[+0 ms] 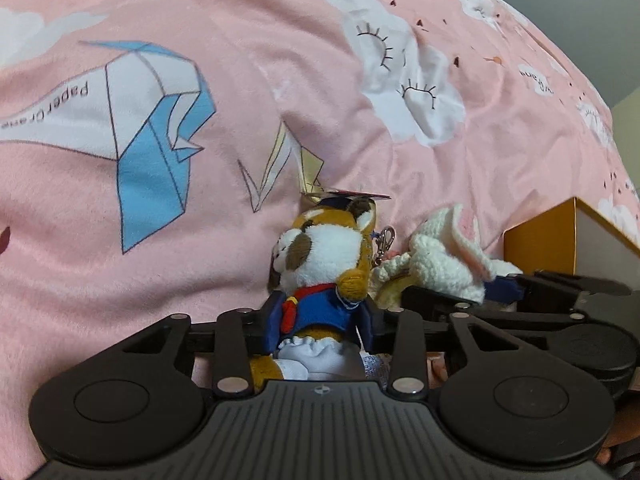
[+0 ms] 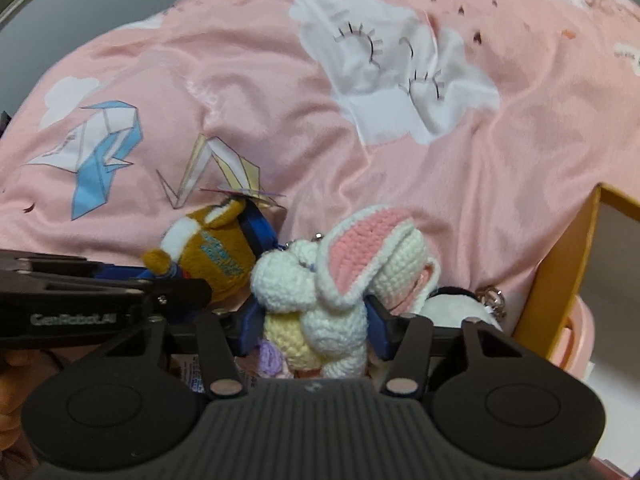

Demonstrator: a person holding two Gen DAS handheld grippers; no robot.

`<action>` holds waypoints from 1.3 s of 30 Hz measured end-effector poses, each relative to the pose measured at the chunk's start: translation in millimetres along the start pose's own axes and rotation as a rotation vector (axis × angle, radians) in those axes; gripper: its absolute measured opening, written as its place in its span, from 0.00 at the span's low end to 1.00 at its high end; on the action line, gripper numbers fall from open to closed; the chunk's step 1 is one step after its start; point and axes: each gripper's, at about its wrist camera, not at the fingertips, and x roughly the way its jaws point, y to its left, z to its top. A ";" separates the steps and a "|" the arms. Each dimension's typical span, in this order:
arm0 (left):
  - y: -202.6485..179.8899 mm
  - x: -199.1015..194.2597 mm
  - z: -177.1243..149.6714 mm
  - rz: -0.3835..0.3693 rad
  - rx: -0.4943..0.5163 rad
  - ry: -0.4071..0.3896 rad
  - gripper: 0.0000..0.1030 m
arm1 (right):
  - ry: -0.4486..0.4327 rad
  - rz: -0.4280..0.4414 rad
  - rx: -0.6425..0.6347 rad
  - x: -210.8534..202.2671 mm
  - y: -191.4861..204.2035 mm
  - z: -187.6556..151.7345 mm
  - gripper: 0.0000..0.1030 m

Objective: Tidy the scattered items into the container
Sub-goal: 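Grasp the brown graduate plush with the left tool while the right tool grasps the white bunny plush, then carry the graduate plush and bunny plush with both tools over the orange box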

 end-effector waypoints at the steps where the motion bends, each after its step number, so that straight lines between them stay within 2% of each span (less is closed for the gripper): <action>1: -1.3 -2.8 -1.9 -0.004 0.009 -0.012 0.39 | -0.019 0.004 -0.018 -5.2 1.5 -2.2 0.53; 6: -5.3 -25.7 -7.9 -0.067 0.008 -0.086 0.37 | -0.134 0.009 -0.107 -38.6 10.6 -12.1 0.53; 13: -22.8 -73.3 -8.9 -0.180 0.011 -0.224 0.37 | -0.293 0.032 -0.150 -99.9 8.7 -22.0 0.53; 18: -58.3 -98.5 -2.6 -0.299 0.067 -0.302 0.37 | -0.392 0.048 -0.133 -153.7 -18.0 -30.8 0.53; 23: -108.1 -103.8 5.1 -0.414 0.148 -0.325 0.37 | -0.456 0.022 -0.112 -206.9 -57.9 -43.1 0.53; 26: -140.0 -99.0 7.2 -0.469 0.194 -0.312 0.37 | -0.459 -0.006 -0.118 -227.8 -79.7 -52.7 0.53; 29: -166.3 -87.6 4.4 -0.510 0.228 -0.287 0.37 | -0.426 -0.074 -0.154 -236.1 -100.7 -62.9 0.53; 34: -203.6 -51.9 -3.2 -0.517 0.267 -0.221 0.37 | -0.331 -0.169 -0.175 -223.4 -130.2 -79.2 0.53; 39: -215.9 -19.1 -13.0 -0.499 0.253 -0.175 0.37 | -0.261 -0.207 -0.164 -196.7 -150.0 -88.9 0.53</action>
